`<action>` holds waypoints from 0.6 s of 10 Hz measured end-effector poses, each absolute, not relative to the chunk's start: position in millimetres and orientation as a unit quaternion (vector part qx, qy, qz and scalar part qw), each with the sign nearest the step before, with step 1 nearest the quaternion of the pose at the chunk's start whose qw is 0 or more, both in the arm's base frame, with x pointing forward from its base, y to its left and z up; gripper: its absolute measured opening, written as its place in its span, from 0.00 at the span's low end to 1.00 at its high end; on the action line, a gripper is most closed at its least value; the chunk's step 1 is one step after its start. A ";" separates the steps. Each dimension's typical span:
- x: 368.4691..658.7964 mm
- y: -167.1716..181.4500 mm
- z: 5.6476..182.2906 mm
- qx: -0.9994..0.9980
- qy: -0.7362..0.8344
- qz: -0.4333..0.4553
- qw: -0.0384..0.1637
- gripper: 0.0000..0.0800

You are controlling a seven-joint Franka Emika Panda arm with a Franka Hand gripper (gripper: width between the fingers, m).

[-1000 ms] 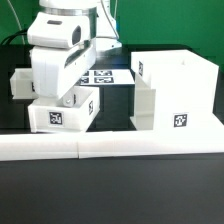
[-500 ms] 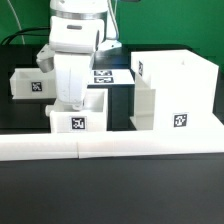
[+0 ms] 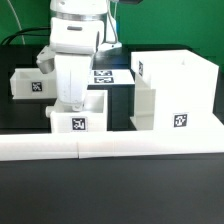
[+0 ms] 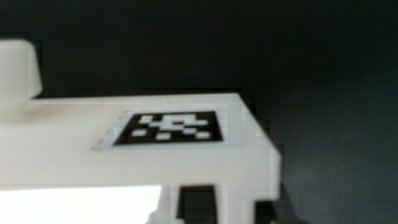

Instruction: Assemble drawer

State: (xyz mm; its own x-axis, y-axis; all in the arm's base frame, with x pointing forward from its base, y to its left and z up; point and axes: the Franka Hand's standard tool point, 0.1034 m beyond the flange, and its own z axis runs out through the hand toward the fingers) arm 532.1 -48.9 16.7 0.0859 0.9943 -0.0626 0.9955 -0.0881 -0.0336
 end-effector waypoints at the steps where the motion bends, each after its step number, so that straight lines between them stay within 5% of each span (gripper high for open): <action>1: 534.3 -42.8 16.7 0.729 0.684 -0.035 0.009 0.05; 6: 539.2 -33.5 16.0 0.721 0.692 -0.022 0.019 0.05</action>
Offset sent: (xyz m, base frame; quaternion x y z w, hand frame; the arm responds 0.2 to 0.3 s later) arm 0.0000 0.0000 0.0000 -0.0650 0.0000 0.0000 0.9979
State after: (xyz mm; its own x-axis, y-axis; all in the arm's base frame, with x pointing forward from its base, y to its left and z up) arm 539.2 -33.5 16.0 0.0410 0.9975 -0.0578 0.9991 -0.0413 -0.0036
